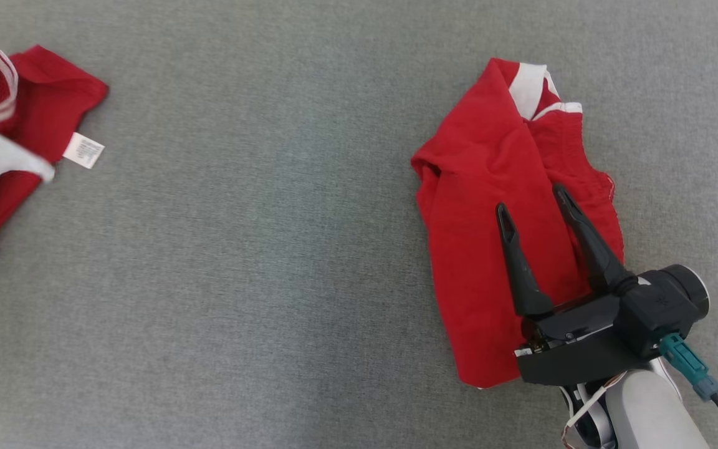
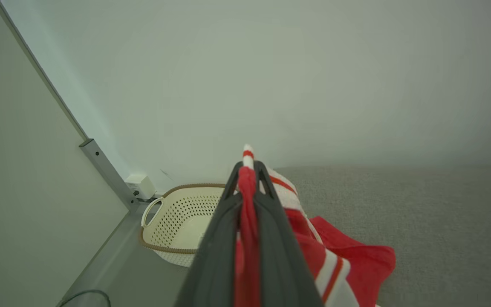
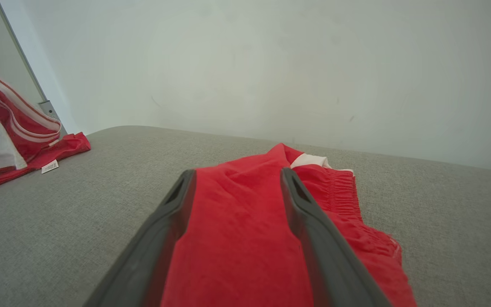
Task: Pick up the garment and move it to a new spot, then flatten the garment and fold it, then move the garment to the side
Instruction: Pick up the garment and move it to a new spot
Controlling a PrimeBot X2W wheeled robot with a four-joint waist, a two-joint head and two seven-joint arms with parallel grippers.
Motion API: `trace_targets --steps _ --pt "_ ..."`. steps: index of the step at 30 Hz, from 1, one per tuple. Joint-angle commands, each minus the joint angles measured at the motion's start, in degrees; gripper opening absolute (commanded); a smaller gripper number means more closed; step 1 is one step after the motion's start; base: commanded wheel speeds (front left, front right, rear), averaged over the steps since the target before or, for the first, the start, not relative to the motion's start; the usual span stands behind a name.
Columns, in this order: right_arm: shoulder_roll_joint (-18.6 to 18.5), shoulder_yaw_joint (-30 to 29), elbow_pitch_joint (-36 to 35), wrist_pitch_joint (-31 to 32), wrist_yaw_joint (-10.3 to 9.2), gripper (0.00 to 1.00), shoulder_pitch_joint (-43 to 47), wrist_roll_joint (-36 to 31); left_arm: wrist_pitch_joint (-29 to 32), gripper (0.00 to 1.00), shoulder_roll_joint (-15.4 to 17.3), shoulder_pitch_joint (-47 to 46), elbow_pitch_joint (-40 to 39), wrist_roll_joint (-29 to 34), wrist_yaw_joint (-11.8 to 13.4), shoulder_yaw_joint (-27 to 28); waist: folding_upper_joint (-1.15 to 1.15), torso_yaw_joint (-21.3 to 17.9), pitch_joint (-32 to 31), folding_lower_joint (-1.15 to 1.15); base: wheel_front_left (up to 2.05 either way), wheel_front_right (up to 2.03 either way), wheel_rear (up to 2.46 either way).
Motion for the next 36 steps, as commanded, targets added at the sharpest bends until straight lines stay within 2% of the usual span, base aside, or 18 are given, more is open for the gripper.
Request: trace_targets --steps 1,2,3,4,5,12,17,27,36 --pt "-0.24 0.04 -0.14 -0.14 0.05 1.0 -0.12 -0.49 -0.29 0.0 -0.3 1.09 1.77 -0.29 -0.62 0.0 -0.01 -0.72 0.74 -0.01 0.0 0.0 0.0" --pt "-0.22 0.05 -0.23 -0.19 0.05 1.0 -0.2 -0.51 -0.3 0.0 -0.64 1.22 3.19 -0.5 -0.91 -0.17 -0.01 -0.8 0.82 -0.01 0.0 0.0 0.0" --pt "-0.25 -0.02 -0.27 -0.25 0.05 1.0 -0.26 -0.5 -0.29 0.42 -0.83 1.05 4.4 -0.56 -1.44 -0.36 -0.01 -0.85 0.88 -0.01 0.0 0.0 0.0" --pt "-0.22 -0.06 -0.29 -0.29 0.05 1.0 -0.27 -0.54 -0.29 0.93 -0.98 0.57 5.1 -0.7 -1.75 -0.22 -0.01 -0.87 0.92 -0.01 0.0 0.0 0.0" --pt "-0.15 -0.13 -0.33 -0.31 0.05 1.0 -0.22 -0.63 -0.3 1.0 -1.2 0.15 5.8 -0.8 -1.96 -0.12 -0.01 -0.85 0.93 -0.01 0.0 0.0 0.0" --pt "0.16 -0.07 0.02 -0.41 0.05 1.0 -0.15 -0.74 -0.3 1.0 -2.12 -1.42 8.84 -0.25 -3.8 0.12 -0.01 -0.46 0.33 -0.01 0.0 0.0 0.0" --pt "0.43 0.44 0.62 -0.9 0.05 1.0 -0.39 -0.1 -0.3 1.0 -1.49 -2.28 7.82 0.46 -4.5 1.94 -0.01 -0.46 -0.98 -0.01 0.0 0.0 0.0" --pt "2.05 0.39 2.95 -2.63 0.05 1.0 -0.09 0.85 -0.27 1.0 -1.07 0.61 -1.13 3.85 -5.03 7.04 -0.01 -1.89 -5.58 -0.01 0.0 0.0 0.0" --pt "3.98 -2.51 5.32 -3.94 0.05 1.0 1.41 1.42 -0.27 1.0 -2.81 6.06 -11.81 7.93 -5.05 10.16 -0.01 -5.08 -10.22 -0.01 0.0 0.0 0.0"
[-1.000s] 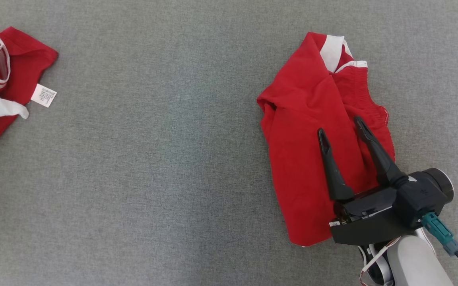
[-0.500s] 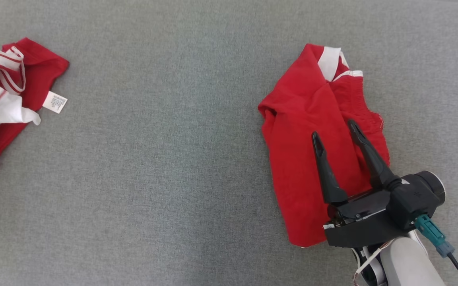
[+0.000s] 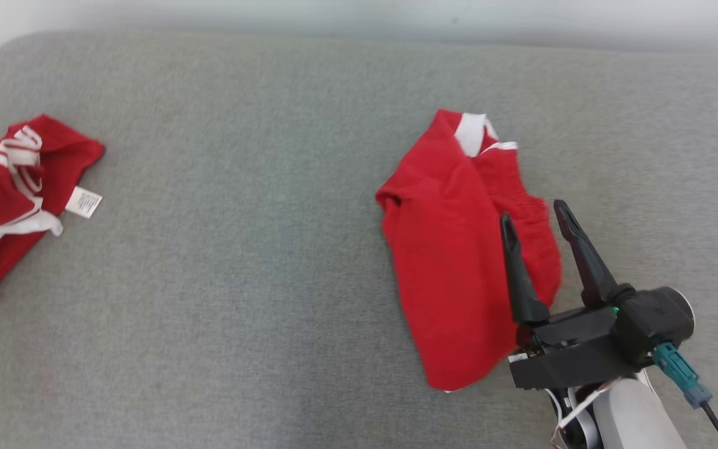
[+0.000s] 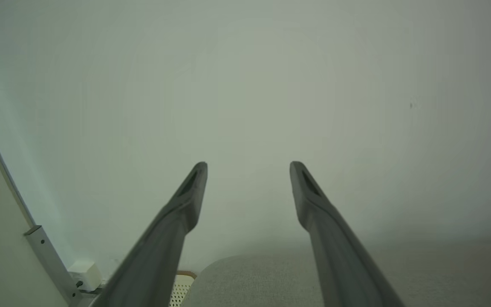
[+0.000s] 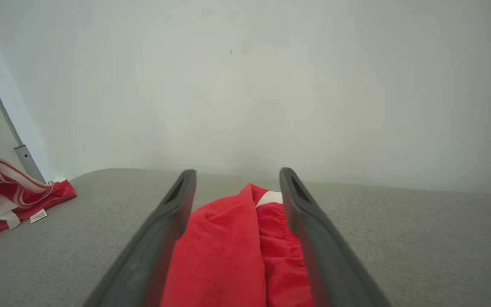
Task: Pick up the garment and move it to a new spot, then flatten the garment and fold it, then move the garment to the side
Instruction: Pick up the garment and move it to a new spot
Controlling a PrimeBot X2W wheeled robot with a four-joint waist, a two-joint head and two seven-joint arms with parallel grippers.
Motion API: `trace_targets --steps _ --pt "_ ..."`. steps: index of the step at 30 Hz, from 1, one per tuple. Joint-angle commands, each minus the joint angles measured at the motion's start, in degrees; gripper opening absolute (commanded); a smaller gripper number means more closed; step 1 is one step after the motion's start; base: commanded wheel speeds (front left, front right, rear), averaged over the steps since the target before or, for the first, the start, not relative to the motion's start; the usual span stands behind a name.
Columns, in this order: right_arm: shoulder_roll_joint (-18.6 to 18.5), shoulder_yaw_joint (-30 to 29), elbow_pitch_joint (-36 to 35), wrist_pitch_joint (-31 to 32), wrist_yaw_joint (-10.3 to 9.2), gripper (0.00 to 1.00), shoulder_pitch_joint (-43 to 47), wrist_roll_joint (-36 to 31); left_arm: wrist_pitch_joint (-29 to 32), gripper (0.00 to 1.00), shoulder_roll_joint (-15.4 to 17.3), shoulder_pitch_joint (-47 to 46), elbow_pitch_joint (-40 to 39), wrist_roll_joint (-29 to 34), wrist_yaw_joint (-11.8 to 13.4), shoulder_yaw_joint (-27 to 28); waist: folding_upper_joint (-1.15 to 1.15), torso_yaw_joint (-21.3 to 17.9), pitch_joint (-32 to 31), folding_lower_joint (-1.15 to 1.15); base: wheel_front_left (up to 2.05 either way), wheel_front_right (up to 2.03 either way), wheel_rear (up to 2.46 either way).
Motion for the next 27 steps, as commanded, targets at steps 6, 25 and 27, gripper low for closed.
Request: trace_targets --steps 6,25,27 --pt "1.21 -2.55 1.19 -0.61 0.05 1.0 2.21 0.32 -0.23 1.0 -2.17 4.98 -5.82 1.18 -0.31 -0.27 0.0 -3.63 -3.82 0.0 0.0 0.0 0.0" --pt "2.76 -7.79 4.53 -0.67 0.05 1.0 5.19 0.36 0.45 1.0 -9.13 18.87 -17.16 -0.72 3.97 -3.75 0.0 -8.4 -8.25 0.0 0.0 0.0 0.0" --pt "2.84 -8.03 4.96 -0.67 0.05 1.0 5.6 0.47 0.38 1.0 -9.85 20.83 -18.75 -0.69 4.76 -4.01 0.0 -8.55 -8.43 0.0 0.0 0.0 0.0"
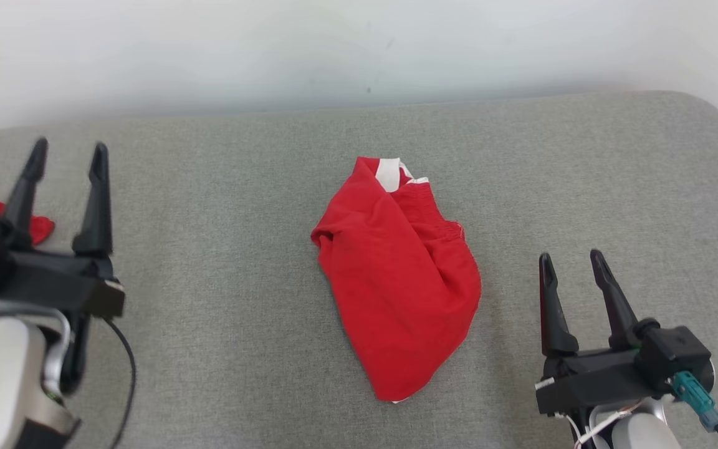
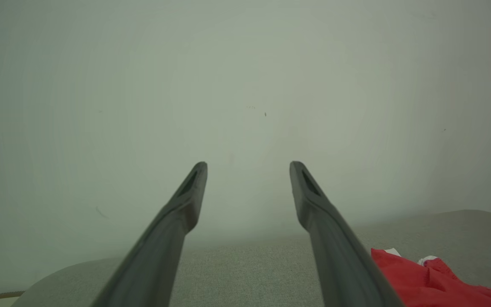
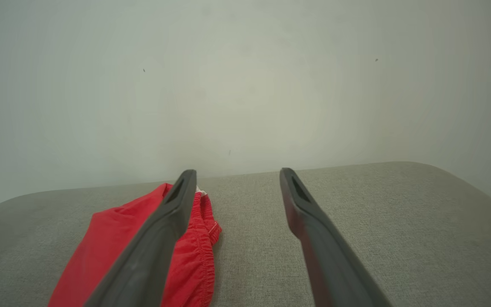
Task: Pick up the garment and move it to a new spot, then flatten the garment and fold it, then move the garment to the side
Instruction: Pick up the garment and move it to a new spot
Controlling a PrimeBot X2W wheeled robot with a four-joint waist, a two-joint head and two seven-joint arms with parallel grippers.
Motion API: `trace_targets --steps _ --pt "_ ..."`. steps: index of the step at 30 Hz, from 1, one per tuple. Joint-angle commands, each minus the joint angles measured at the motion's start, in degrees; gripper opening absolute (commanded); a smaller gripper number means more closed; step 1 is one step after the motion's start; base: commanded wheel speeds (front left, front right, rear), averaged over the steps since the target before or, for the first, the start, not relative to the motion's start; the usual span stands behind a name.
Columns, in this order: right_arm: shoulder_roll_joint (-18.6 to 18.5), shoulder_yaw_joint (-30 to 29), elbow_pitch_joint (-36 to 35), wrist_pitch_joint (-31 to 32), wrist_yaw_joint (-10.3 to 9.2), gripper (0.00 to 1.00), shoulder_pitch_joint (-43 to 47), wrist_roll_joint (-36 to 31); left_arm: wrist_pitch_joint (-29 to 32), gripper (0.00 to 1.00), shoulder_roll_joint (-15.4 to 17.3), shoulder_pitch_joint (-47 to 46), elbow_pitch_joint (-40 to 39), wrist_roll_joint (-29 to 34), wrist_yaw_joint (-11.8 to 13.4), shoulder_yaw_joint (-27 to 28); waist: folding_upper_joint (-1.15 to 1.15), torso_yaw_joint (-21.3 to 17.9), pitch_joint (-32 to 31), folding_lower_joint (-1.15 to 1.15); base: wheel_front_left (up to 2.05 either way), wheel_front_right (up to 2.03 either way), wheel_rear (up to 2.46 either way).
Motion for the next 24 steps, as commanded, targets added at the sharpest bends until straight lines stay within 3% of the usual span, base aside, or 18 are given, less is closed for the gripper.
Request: trace_targets --steps 1,16,21,24 --pt "0.14 -0.19 0.23 -0.05 0.05 1.0 0.81 0.39 -0.22 1.0 -0.33 1.81 -0.95 -0.1 0.57 -0.07 0.0 -0.24 -0.24 0.01 0.0 0.0 0.0" --pt "0.34 -1.75 3.02 -0.05 0.05 1.0 1.89 0.88 -0.79 1.0 -5.43 16.73 -12.57 -0.01 6.41 3.05 0.0 0.78 -1.5 0.01 0.0 0.0 0.0" --pt "0.38 -1.62 5.07 -0.05 0.05 1.0 2.07 1.38 -0.82 1.0 -7.27 22.08 -15.93 2.24 7.62 5.82 0.0 1.33 -2.44 0.01 0.0 0.0 0.0" --pt "0.38 -1.32 6.61 -0.05 0.05 1.0 1.91 1.59 -0.81 1.0 -8.26 24.33 -15.47 2.07 7.08 6.29 0.0 1.58 -2.86 0.01 0.0 0.0 0.0"
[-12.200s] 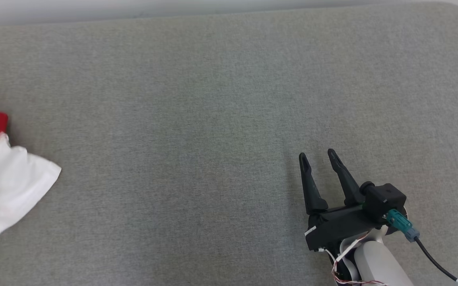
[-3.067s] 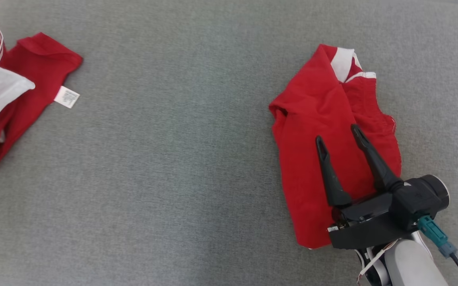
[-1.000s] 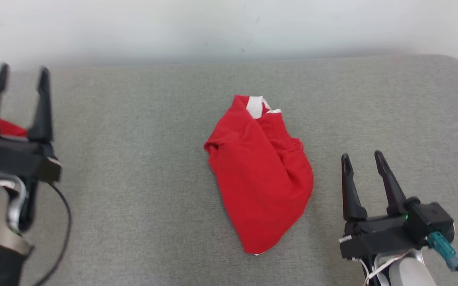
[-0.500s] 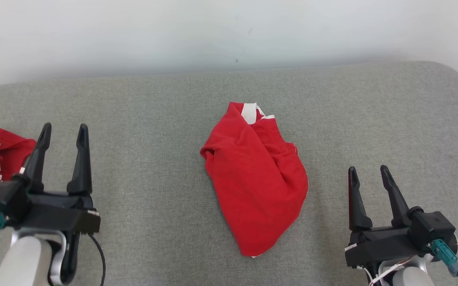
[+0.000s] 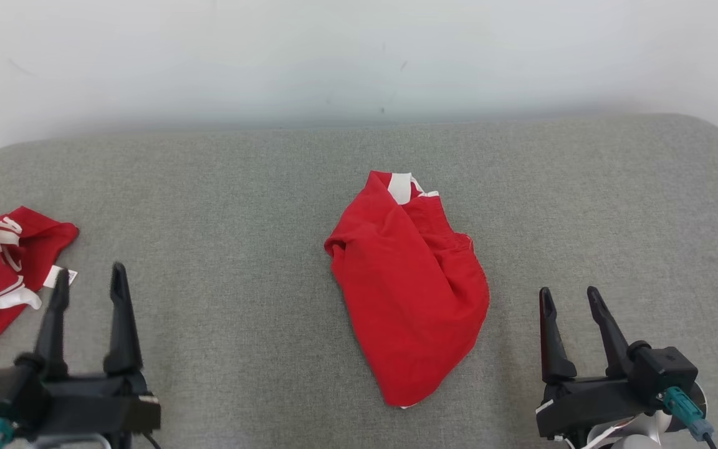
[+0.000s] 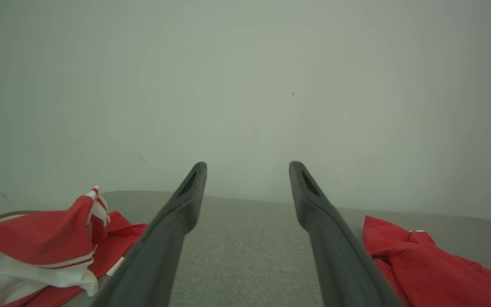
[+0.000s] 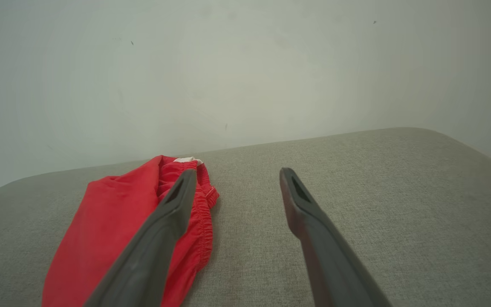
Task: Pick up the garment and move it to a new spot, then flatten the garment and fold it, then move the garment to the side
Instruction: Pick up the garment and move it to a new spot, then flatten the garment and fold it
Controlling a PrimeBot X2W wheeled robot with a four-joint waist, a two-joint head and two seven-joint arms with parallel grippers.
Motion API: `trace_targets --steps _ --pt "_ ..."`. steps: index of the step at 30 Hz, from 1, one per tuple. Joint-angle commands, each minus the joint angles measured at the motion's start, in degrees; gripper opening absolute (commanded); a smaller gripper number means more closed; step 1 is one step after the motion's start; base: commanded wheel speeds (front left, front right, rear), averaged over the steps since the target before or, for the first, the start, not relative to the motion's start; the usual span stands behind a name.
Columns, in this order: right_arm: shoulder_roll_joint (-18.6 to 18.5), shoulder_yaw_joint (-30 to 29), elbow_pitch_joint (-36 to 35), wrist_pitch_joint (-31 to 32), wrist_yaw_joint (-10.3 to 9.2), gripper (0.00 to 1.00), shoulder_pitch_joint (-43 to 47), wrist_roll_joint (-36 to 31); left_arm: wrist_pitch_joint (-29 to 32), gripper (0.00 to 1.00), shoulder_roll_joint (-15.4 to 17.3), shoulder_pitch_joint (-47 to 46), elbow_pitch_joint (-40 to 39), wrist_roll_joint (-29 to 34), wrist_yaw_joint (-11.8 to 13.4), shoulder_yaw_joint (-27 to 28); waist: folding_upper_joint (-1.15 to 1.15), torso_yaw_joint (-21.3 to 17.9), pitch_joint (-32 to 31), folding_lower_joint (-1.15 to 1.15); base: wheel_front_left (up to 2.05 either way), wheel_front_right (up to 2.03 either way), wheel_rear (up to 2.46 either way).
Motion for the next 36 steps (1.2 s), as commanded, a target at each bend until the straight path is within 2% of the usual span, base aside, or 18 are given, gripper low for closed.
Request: trace_targets --steps 1,6,12,20,30,36 --pt "0.07 0.39 0.65 -0.04 0.05 1.0 0.0 0.44 -0.25 1.0 -0.14 1.92 0.79 -0.13 -0.55 -0.07 0.0 0.13 -0.31 0.0 0.0 0.0 0.0" --pt "0.03 1.01 2.89 0.19 0.05 1.0 -0.59 0.58 -0.25 1.0 -1.03 4.39 0.84 1.08 -1.76 -0.35 0.0 0.25 -0.84 0.0 0.0 0.0 0.0" --pt "-0.53 1.63 5.06 1.47 0.05 1.0 -1.12 1.2 -0.25 1.0 -2.27 6.38 0.19 2.26 -1.83 0.98 0.0 0.53 -1.21 0.0 0.0 0.0 0.0" --pt "-3.53 5.56 11.24 5.54 0.05 1.0 -6.48 5.35 -0.26 1.0 -4.36 8.0 0.1 3.44 -3.42 2.02 0.0 2.41 -1.42 0.0 0.0 0.0 0.0" --pt "-7.99 11.47 25.35 8.83 0.04 1.0 -16.44 11.15 -0.26 1.0 -6.65 7.86 1.85 4.59 -5.69 1.49 0.0 6.95 -1.37 0.0 0.0 0.0 0.0" --pt "-8.78 13.36 35.13 9.33 0.04 1.0 -20.91 15.42 -0.26 1.0 -7.16 7.69 2.54 5.12 -6.61 1.96 0.0 9.41 -1.41 0.0 0.0 0.0 0.0"
